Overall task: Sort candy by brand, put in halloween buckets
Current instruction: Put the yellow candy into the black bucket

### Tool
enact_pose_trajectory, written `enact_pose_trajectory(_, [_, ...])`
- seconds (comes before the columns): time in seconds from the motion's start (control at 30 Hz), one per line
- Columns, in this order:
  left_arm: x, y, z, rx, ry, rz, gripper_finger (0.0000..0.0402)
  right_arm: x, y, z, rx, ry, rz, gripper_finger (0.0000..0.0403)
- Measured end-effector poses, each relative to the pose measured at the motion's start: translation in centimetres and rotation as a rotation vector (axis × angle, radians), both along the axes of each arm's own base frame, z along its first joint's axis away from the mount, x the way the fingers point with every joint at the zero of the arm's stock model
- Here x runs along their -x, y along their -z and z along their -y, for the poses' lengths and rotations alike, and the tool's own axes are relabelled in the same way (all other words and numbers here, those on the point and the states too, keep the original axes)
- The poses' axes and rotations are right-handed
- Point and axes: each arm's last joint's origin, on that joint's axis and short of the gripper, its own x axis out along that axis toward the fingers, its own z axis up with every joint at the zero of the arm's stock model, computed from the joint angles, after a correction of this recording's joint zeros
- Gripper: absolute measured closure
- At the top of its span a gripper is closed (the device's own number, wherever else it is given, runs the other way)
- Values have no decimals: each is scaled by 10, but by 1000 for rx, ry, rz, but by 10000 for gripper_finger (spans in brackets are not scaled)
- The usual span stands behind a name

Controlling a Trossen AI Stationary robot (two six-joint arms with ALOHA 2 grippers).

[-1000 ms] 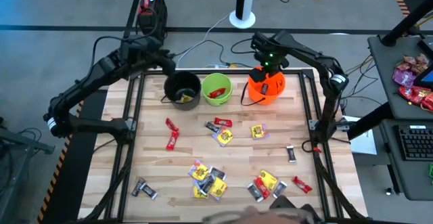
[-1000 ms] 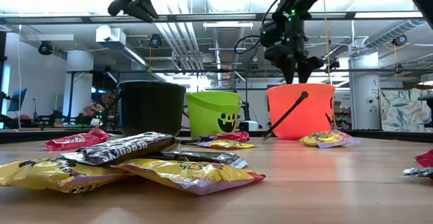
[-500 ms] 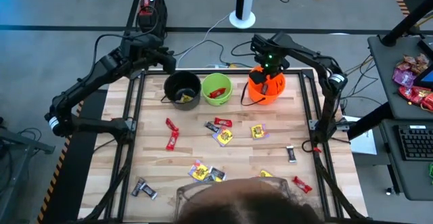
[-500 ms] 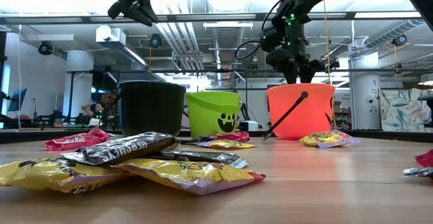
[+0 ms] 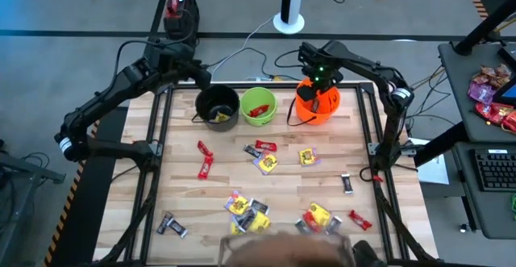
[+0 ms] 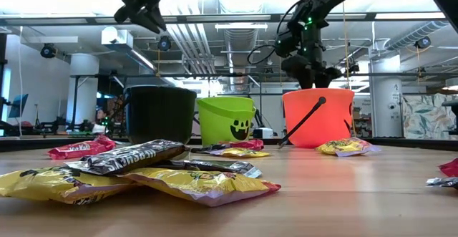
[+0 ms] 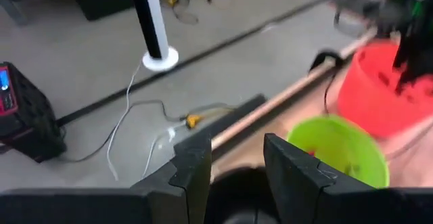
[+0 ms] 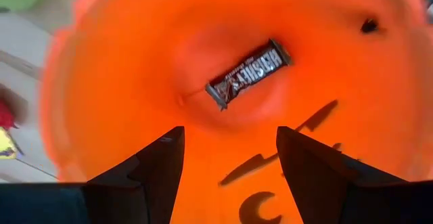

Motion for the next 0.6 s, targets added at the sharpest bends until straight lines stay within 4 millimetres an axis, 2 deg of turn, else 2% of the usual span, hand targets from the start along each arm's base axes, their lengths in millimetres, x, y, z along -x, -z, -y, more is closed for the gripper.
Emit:
enact_pose_trajectory(0.2, [1,5,6,81,124,-29,281,5,-29,-6,50,-1,10,177])
enact_pose_trajectory(0.33, [5,5,12,127,183,-19,281,11,-58,-20,81,60,60,177])
enact_pose_trajectory(0.43, [8,6,17,152,189,-39,281,12,-78,-44,78,82,113,177])
enact_pose_trajectory(0.53, [8,7,20,156,203,-53,281,4,-94,-80,26,53,205,177])
enact_pose_trajectory(0.6, [7,7,21,154,212,-54,281,-4,-97,-109,-31,7,236,177])
